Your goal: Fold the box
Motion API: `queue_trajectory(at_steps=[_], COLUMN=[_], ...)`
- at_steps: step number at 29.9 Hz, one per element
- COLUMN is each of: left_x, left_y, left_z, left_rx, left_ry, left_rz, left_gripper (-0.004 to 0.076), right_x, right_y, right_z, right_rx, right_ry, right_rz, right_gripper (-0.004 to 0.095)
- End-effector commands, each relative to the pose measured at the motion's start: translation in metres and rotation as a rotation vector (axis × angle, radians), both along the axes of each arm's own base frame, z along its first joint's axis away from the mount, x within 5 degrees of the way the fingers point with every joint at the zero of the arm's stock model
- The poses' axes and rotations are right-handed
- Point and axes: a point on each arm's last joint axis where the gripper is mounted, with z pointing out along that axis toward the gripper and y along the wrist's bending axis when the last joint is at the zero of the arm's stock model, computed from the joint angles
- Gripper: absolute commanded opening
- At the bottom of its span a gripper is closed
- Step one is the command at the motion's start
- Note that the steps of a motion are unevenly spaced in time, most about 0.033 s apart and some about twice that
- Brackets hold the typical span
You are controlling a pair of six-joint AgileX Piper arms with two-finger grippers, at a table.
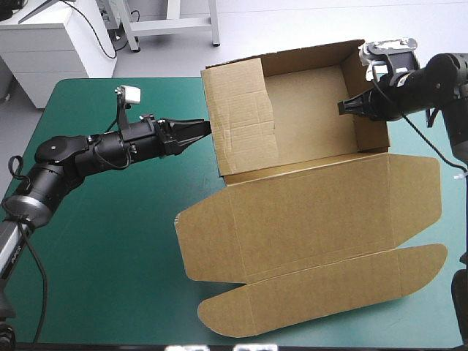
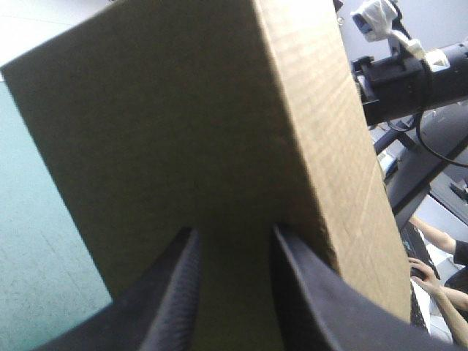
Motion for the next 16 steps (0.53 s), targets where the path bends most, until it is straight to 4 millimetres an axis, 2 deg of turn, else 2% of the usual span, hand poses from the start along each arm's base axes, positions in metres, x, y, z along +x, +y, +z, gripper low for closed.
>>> queue_trajectory(at_steps=[1, 4, 6, 11, 16], left_x=[-0.011, -0.013, -0.013, -0.014, -0.012], left_y=[-0.001, -0.002, -0.002, -0.003, -0.003], left_z=[0.024, 0.025, 0.024, 0.026, 0.039], left_rx=[-0.100, -0.106, -0.107, -0.126, -0.121], left_ry=[-0.060, -0.060, -0.058, -0.061, -0.089], left_rz=[-0.045, -0.061, -0.071, -0.085, -0.081], left_gripper=[0.0375, 0.0460, 0.0482, 0.0487, 0.0490], right_x=[-0.016, -0.016, -0.016, -0.015, -0.015], right_y=[0.002, 0.002, 0.002, 0.002, 0.002], right_z=[0.024, 0.024, 0.024, 0.024, 0.025], right_rx=[0.045, 0.045, 0.045, 0.046, 0.052], right_ry=[-0.097, -0.097, -0.097, -0.099, -0.101], right_rz=[0.009, 0.009, 0.009, 0.009, 0.002], right_gripper=[-0.0018, -0.0018, -0.0018, -0.0018, -0.0017])
